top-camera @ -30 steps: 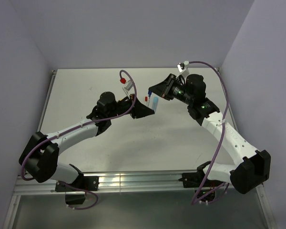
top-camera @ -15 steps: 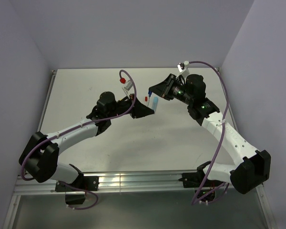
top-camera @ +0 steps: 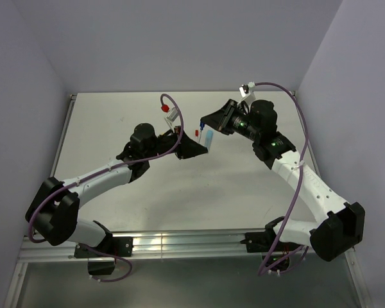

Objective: Insert the pens into the pen caps

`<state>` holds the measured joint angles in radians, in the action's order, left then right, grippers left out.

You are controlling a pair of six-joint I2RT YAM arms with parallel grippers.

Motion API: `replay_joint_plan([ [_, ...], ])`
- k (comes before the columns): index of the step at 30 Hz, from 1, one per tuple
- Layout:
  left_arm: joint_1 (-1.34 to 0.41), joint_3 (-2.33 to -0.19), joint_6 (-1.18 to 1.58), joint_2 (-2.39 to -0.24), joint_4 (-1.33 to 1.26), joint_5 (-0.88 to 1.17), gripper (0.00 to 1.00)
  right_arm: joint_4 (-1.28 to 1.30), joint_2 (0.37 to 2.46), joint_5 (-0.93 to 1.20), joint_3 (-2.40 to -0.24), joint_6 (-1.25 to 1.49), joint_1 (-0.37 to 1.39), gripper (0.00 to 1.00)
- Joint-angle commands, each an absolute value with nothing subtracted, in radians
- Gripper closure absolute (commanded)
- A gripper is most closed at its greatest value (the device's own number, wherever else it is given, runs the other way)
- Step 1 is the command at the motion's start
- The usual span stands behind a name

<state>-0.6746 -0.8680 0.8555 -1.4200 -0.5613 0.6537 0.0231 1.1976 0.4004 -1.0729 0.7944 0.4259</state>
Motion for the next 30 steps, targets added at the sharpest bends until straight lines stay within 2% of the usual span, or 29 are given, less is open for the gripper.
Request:
replay_joint_plan([
  [1, -0.672, -0.867, 0.857, -1.42, -0.62, 0.661, 1.0, 0.008, 1.154, 0.379, -1.092, 0.781, 0.433, 1.0],
  [30, -0.675, -0.879, 0.822, -1.407, -0.583, 0.647, 1.0, 0.003, 1.143, 0.417, -1.075, 0.795, 0.439, 1.0],
])
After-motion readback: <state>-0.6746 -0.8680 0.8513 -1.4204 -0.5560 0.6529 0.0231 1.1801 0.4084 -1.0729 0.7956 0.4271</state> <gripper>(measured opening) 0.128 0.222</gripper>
